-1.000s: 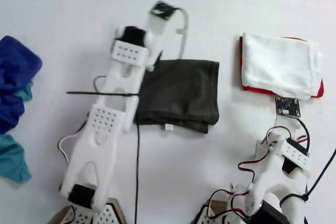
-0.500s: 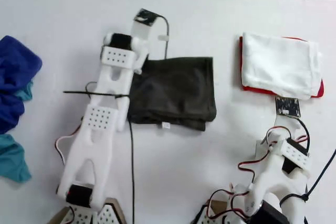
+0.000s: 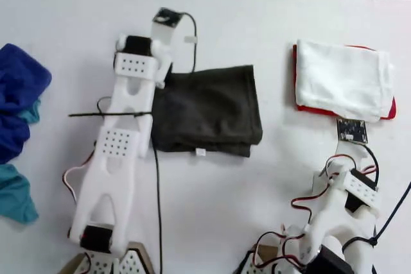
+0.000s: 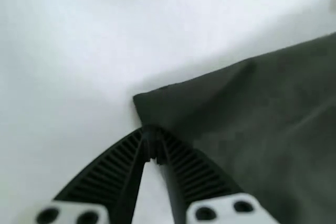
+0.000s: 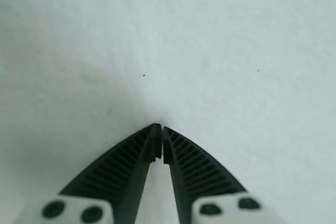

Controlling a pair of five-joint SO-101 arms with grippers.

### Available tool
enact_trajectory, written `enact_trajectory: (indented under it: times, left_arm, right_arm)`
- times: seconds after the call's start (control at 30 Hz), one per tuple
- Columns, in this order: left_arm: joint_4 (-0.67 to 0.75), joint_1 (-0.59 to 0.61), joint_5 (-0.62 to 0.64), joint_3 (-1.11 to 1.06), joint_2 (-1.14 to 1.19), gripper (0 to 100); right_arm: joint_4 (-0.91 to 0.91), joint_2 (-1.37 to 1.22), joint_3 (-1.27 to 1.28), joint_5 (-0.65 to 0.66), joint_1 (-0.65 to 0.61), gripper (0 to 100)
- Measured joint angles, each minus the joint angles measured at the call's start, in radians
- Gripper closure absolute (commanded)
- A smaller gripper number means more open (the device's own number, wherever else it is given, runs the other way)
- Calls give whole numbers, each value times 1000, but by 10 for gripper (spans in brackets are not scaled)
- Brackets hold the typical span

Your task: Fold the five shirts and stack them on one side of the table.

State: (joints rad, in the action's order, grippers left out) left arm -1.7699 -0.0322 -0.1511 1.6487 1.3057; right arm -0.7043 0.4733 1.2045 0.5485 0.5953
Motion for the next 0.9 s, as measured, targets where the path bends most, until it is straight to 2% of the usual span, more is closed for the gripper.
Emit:
enact_trajectory:
  times: [0.2, 0.3, 0.5, 0.6, 0.73, 0.9]
  left_arm:
    - [0, -57, 2, -12, -140, 975]
    - [0, -94, 25, -121, -233, 974]
    - [0, -180, 77, -592, -559, 974]
    - [12, -183, 80, -822, -752, 974]
    - [115, -180, 49, -1132, -957, 974]
    - [305, -180, 6, -1571, -1109, 974]
  right_arm:
    - [0, 0, 0, 0, 0, 979]
    - [0, 0, 0, 0, 0, 979]
    - [0, 0, 0, 0, 0, 979]
    - [0, 0, 0, 0, 0, 979]
    - [0, 0, 0, 0, 0, 979]
    - [0, 0, 0, 0, 0, 979]
